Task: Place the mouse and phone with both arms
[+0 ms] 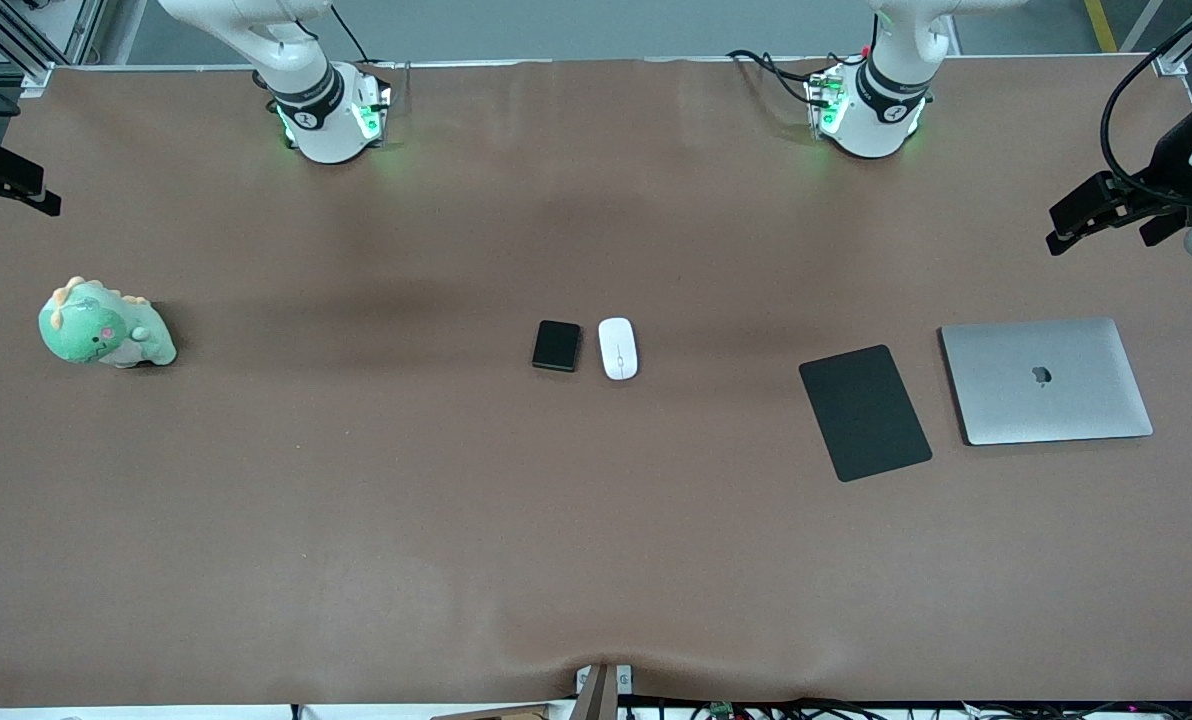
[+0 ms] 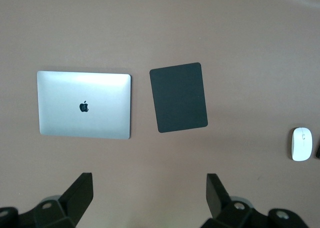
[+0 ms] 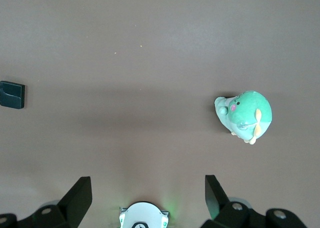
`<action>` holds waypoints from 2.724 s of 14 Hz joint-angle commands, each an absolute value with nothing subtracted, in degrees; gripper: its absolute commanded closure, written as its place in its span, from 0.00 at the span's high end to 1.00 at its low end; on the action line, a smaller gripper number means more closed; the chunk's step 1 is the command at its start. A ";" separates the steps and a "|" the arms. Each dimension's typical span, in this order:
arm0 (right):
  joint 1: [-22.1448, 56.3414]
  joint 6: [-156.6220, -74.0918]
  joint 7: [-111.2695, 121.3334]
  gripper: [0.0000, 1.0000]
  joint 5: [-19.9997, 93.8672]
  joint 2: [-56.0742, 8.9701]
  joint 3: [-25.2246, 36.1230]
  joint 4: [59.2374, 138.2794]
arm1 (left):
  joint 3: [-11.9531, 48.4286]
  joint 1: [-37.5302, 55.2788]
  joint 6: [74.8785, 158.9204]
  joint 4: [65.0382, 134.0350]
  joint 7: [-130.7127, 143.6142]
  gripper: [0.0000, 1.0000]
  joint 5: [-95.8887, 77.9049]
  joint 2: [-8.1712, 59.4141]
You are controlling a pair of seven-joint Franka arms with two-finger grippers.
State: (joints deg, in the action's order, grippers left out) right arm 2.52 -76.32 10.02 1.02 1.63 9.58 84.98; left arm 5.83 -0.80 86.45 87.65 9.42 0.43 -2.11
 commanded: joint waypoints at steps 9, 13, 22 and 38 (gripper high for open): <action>1.23 -74.88 9.67 1.00 2.20 0.97 9.05 83.58 | 4.39 -1.05 80.95 84.99 9.23 1.00 0.35 -2.64; 1.23 -74.88 9.67 1.00 2.20 0.88 9.05 83.58 | 4.57 -0.97 81.03 84.99 8.96 1.00 -0.35 -2.99; 1.23 -74.88 9.67 1.00 2.20 0.70 9.05 83.58 | 10.62 -0.26 83.22 86.56 9.93 1.00 0.00 -2.03; 0.88 -74.79 9.67 1.00 2.29 -0.18 9.05 83.58 | 27.77 15.46 123.20 100.46 53.41 1.00 17.13 26.52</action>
